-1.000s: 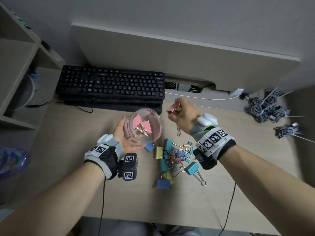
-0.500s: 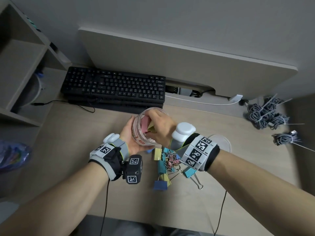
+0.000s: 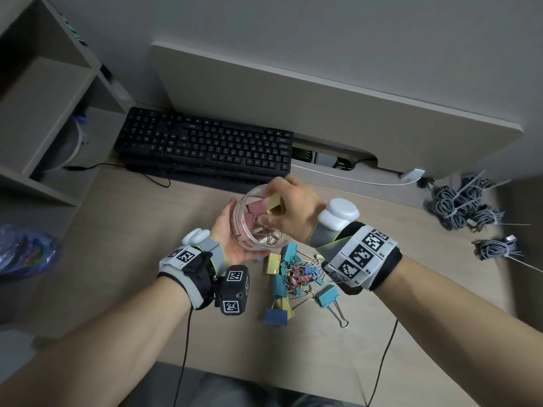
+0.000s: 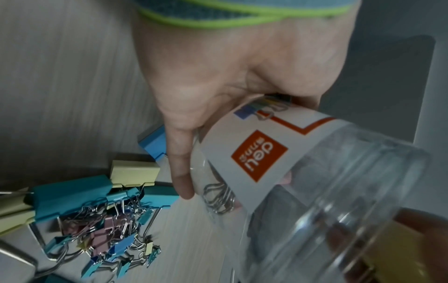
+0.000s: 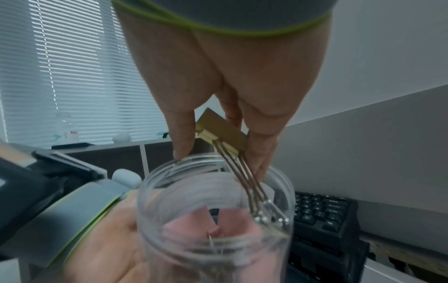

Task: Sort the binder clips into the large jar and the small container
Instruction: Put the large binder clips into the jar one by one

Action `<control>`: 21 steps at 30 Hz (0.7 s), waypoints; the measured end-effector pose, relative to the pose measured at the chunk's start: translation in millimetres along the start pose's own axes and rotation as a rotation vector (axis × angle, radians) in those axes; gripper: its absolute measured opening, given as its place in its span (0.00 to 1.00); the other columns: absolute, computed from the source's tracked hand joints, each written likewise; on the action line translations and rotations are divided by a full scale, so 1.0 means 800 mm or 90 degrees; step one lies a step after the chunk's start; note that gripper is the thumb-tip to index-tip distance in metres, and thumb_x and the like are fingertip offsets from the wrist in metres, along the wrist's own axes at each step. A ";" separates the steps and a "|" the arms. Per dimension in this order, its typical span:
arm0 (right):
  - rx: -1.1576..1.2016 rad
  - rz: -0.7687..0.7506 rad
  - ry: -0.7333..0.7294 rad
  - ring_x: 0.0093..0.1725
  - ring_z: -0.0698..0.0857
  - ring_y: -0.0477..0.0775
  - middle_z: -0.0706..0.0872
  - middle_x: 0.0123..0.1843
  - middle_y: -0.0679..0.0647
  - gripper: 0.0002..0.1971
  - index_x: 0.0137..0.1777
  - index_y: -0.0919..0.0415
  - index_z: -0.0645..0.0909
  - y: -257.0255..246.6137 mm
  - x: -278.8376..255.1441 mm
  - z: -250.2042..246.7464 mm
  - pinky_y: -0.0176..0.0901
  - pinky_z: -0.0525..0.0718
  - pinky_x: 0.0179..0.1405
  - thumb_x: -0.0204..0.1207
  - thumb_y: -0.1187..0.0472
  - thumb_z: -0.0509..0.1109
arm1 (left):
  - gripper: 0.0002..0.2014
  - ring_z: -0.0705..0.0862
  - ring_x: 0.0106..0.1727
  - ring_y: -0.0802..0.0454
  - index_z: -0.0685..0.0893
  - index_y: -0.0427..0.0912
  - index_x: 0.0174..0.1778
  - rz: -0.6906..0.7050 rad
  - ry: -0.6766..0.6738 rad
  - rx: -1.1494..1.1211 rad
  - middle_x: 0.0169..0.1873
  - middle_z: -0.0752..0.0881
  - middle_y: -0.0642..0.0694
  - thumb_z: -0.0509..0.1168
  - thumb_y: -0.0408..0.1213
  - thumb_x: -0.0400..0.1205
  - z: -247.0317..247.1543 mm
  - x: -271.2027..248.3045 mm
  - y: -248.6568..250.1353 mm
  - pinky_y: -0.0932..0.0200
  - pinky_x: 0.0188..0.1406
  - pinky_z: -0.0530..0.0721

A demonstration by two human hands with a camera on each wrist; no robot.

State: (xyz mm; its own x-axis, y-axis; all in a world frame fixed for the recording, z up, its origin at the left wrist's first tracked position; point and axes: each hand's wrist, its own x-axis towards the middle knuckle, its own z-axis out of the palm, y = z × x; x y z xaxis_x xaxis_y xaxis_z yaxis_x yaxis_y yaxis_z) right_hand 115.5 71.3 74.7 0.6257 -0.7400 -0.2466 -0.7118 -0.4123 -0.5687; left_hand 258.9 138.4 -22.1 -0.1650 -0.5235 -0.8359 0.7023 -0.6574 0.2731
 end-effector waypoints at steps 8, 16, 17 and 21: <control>0.031 -0.082 0.014 0.51 0.77 0.48 0.80 0.58 0.54 0.27 0.65 0.61 0.78 -0.005 -0.003 -0.001 0.32 0.68 0.47 0.70 0.53 0.80 | 0.37 0.90 0.51 0.35 0.85 0.43 0.65 0.030 0.007 -0.020 0.52 0.91 0.35 0.54 0.71 0.79 0.001 0.005 0.002 0.26 0.65 0.78; -0.035 -0.010 0.018 0.52 0.85 0.58 0.86 0.56 0.58 0.13 0.61 0.64 0.82 0.015 0.001 0.006 0.38 0.73 0.43 0.77 0.65 0.69 | 0.40 0.86 0.62 0.29 0.85 0.40 0.65 0.018 0.013 0.019 0.59 0.88 0.31 0.53 0.73 0.77 0.004 0.000 0.006 0.27 0.67 0.77; -0.037 -0.004 -0.003 0.52 0.85 0.58 0.87 0.56 0.57 0.14 0.61 0.62 0.82 0.016 0.003 0.008 0.40 0.77 0.45 0.76 0.64 0.69 | 0.40 0.86 0.61 0.30 0.85 0.41 0.65 0.017 0.014 0.023 0.59 0.88 0.32 0.53 0.73 0.77 0.006 -0.001 0.006 0.28 0.65 0.79; -0.046 -0.049 -0.075 0.53 0.86 0.50 0.88 0.57 0.49 0.15 0.61 0.54 0.85 0.010 0.002 0.013 0.39 0.81 0.53 0.75 0.63 0.69 | 0.37 0.88 0.57 0.32 0.88 0.42 0.60 0.020 0.017 0.022 0.53 0.91 0.34 0.54 0.71 0.78 0.014 -0.002 0.005 0.29 0.61 0.82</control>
State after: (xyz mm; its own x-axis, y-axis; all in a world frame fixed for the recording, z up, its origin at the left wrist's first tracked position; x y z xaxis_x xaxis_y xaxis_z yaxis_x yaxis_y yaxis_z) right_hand 114.1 72.3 61.9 0.7098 -0.6388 -0.2970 -0.6782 -0.5056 -0.5333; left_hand 254.4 130.5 -14.7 -0.1247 -0.5301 -0.8387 0.6825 -0.6594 0.3153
